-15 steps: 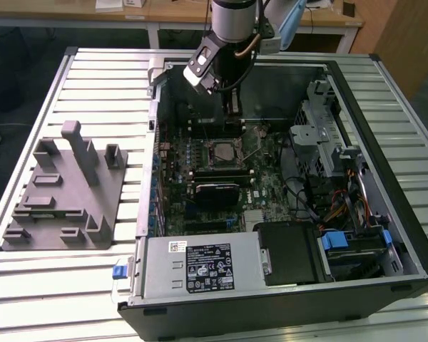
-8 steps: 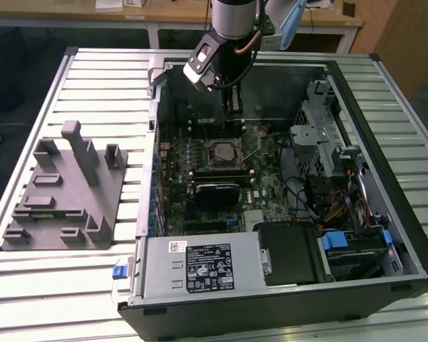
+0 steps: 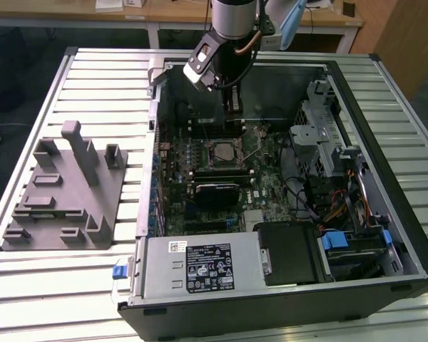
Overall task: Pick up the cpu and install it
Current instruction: 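Close the cpu cover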
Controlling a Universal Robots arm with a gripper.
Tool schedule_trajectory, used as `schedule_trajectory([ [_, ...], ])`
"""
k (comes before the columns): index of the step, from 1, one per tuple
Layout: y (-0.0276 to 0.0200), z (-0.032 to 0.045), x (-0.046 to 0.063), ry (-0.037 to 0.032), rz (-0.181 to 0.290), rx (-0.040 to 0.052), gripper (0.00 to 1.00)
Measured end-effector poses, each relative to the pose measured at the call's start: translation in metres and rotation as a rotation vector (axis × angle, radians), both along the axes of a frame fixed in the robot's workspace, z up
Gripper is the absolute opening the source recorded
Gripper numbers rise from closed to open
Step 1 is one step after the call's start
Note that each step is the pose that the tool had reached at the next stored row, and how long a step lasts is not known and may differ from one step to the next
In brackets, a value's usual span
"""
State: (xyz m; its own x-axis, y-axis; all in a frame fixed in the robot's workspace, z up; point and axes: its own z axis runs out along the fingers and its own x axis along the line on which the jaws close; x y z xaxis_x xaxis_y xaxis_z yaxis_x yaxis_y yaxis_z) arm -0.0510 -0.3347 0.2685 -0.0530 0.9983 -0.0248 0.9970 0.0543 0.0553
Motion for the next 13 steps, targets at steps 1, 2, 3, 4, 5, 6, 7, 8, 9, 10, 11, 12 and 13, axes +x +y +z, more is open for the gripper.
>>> schedule_trajectory([
  [1, 0.0000, 0.0001, 0.001, 0.0001, 0.000, -0.0001, 0.11],
  [2, 0.0000, 0.0000, 0.001, 0.0000, 0.000, -0.0001, 0.11],
  [3, 0.0001, 0.0001, 0.002, 0.0000, 0.000, -0.0004, 0.11],
  [4, 0.0001, 0.0006, 0.002, 0.0001, 0.000, -0.0005, 0.11],
  [5, 0.0001, 0.0017, 0.002, 0.0000, 0.000, -0.0003, 0.11],
  [6, 0.0001, 0.0036, 0.002, 0.0001, 0.000, -0.0005, 0.11],
  [7, 0.0001, 0.0060, 0.002, 0.0000, 0.000, -0.0004, 0.11],
  [8, 0.0001, 0.0083, 0.002, -0.0001, 0.000, -0.0003, 0.11],
  [9, 0.0001, 0.0101, 0.002, 0.0000, 0.000, -0.0005, 0.11],
  [10, 0.0001, 0.0105, 0.003, -0.0001, 0.000, -0.0002, 0.11],
  [11, 0.0002, 0.0105, 0.004, -0.0001, 0.000, -0.0001, 0.11],
  [12, 0.0002, 0.0105, 0.007, -0.0001, 0.000, -0.0001, 0.11],
  [13, 0.0001, 0.0106, 0.010, 0.0000, 0.000, -0.0003, 0.11],
])
